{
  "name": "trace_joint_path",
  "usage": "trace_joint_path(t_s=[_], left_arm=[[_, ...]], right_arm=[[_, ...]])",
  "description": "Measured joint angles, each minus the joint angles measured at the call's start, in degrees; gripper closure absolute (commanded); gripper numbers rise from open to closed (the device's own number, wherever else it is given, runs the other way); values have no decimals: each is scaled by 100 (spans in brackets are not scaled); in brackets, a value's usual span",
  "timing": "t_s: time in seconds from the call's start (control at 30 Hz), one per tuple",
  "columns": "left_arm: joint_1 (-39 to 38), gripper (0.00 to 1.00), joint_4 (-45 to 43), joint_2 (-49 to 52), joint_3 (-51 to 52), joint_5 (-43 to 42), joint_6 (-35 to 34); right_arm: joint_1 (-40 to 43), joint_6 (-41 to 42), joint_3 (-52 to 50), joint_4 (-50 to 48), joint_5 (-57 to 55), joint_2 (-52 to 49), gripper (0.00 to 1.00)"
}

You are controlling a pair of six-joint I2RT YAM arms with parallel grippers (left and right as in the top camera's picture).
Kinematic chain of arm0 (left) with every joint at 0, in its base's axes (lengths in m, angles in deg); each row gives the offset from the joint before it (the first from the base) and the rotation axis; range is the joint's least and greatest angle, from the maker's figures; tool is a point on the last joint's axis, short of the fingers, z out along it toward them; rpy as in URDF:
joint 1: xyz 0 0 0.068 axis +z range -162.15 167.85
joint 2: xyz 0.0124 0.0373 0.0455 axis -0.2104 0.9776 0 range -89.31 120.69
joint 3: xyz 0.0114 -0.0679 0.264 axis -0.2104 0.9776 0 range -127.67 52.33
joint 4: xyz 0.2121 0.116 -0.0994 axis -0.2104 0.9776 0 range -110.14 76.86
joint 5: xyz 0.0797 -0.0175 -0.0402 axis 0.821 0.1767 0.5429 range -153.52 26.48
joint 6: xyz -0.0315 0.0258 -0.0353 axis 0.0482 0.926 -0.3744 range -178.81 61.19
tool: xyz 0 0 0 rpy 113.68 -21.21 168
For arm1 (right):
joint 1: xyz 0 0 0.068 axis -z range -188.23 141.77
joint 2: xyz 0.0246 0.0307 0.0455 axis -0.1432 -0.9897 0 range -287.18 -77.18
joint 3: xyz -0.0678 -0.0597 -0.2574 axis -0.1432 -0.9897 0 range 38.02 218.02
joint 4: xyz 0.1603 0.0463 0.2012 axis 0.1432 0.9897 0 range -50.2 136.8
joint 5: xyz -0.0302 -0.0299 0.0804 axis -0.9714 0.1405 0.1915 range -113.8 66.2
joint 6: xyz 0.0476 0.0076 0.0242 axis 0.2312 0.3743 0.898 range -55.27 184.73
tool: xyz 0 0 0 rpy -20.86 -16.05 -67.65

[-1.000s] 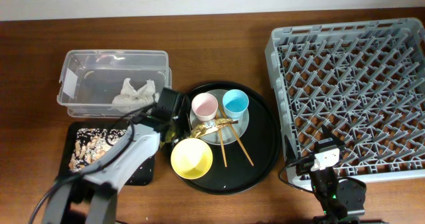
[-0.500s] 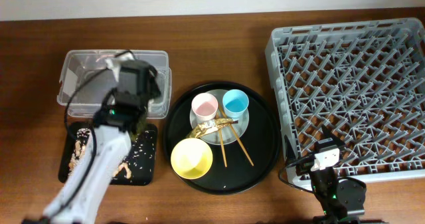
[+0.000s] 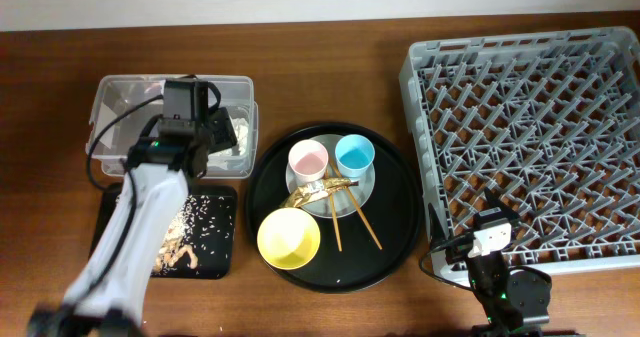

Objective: Sort waste into correct bins and load items into the dishwasher rack
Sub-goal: 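Grasp the gold snack wrapper on the plate with the left gripper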

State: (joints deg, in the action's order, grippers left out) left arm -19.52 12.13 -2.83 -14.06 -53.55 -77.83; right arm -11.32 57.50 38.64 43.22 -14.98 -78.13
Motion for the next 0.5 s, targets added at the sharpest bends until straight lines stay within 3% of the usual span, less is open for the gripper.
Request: trace_joint_path(t_s=[0.07,0.17,0.23,0.5], left_arm=[[-195,44,656,-566,-127,-356,87],[-619,57,1325,-1172,-184,-841,247],[-981,57,1587,-1276,-190,-1014,588],[-2332,53,1410,-852,275,-1259,2608]], right_arm=[[0,-4,0,2,0,0,1],[0,-2,0,2,0,0,1],[0,-4,0,2,0,0,1],[0,-2,0,0,0,0,1]])
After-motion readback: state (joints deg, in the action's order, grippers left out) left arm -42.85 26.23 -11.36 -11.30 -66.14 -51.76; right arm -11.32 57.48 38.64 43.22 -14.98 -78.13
